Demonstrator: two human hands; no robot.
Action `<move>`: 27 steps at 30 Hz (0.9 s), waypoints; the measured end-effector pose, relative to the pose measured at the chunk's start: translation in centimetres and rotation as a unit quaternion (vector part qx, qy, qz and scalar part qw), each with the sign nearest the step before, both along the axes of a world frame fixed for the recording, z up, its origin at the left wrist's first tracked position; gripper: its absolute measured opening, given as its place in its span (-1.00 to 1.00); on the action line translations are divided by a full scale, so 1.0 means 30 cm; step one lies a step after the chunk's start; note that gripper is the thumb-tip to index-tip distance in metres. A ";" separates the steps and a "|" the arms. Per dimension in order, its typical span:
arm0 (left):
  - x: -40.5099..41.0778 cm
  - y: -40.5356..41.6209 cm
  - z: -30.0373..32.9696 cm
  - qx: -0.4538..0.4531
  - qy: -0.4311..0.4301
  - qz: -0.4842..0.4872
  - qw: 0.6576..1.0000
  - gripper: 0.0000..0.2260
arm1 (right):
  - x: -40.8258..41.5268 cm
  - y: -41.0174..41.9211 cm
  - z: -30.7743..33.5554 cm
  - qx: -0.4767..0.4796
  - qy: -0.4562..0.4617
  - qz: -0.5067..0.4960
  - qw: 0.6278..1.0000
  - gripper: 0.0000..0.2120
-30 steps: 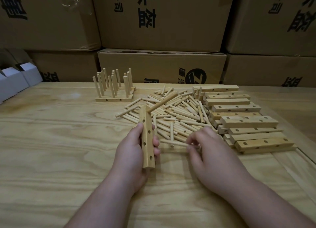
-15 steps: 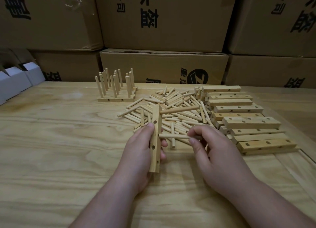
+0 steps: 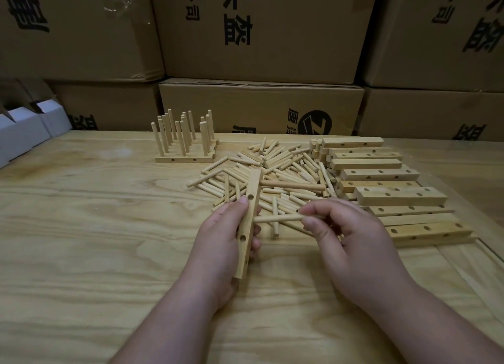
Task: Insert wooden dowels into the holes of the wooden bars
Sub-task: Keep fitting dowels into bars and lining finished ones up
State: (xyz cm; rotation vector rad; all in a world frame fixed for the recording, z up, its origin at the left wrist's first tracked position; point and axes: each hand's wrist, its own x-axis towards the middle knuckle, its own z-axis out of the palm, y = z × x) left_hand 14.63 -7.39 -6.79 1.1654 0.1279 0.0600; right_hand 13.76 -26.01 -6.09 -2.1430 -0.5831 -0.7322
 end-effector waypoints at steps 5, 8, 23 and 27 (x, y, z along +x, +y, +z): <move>0.002 0.002 -0.002 -0.007 0.010 0.006 1.000 -0.67 | -0.002 0.000 0.009 -0.009 0.007 0.000 1.000 -0.81; 0.003 0.002 -0.004 -0.006 0.007 0.009 1.000 -0.67 | -0.005 0.002 0.013 -0.017 0.011 0.010 1.000 -0.79; -0.005 0.002 -0.018 0.028 -0.012 0.020 0.999 -0.72 | -0.015 0.016 -0.001 0.046 0.077 0.005 0.996 -0.85; -0.003 0.005 -0.017 0.022 -0.011 0.024 0.999 -0.71 | -0.015 0.017 0.002 0.075 0.119 0.025 0.990 -0.76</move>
